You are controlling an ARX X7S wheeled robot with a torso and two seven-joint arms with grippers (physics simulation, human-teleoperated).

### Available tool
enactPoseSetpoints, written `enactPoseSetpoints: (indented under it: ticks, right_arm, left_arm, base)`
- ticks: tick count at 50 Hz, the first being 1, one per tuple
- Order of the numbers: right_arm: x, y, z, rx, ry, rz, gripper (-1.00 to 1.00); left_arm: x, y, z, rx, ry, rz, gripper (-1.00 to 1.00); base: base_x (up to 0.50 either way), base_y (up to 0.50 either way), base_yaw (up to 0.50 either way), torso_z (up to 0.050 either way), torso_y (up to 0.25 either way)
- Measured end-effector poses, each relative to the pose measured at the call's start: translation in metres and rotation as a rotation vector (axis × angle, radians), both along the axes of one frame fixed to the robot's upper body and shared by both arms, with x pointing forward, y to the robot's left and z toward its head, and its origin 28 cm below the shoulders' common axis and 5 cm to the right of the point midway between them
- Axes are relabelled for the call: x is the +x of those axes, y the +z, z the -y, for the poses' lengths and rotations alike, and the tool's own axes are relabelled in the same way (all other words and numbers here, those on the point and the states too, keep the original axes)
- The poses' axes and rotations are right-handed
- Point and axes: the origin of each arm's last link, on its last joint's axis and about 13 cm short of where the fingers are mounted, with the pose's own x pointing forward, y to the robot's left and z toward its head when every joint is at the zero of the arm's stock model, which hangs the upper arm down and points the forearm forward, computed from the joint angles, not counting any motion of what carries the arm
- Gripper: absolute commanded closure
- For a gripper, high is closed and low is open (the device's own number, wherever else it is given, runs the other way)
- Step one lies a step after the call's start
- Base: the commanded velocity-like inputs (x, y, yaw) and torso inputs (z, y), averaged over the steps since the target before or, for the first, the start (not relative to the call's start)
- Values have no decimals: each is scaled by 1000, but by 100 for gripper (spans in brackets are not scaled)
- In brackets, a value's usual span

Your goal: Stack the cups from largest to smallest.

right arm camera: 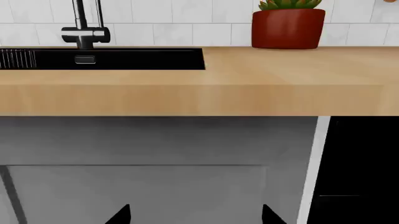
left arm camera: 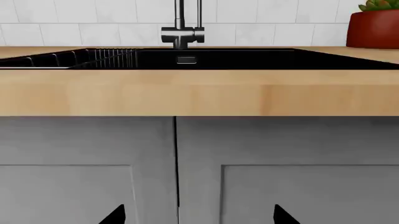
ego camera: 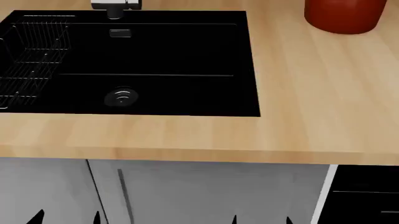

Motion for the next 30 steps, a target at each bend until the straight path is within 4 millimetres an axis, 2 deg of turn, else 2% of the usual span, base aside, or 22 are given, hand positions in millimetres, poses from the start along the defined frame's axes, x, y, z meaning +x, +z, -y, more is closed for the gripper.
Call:
enactPoseSetpoints:
  ticks: [10, 13, 30]
  right_arm:
    - [-1, 0, 0, 2, 0, 3, -100]
    - [-1, 0, 0, 4, -2, 2, -100]
    - [0, 0, 0, 16, -9, -3, -100]
  left_arm:
    - [-2, -3, 1, 7, 1, -7, -100]
    - [4, 9, -4, -3, 10, 0, -100]
    - [16, 28, -14, -2, -5, 2, -100]
  base:
    - [0, 0, 0, 0, 0]
    - [0, 0, 0, 0, 0]
    - [0, 0, 0, 0, 0]
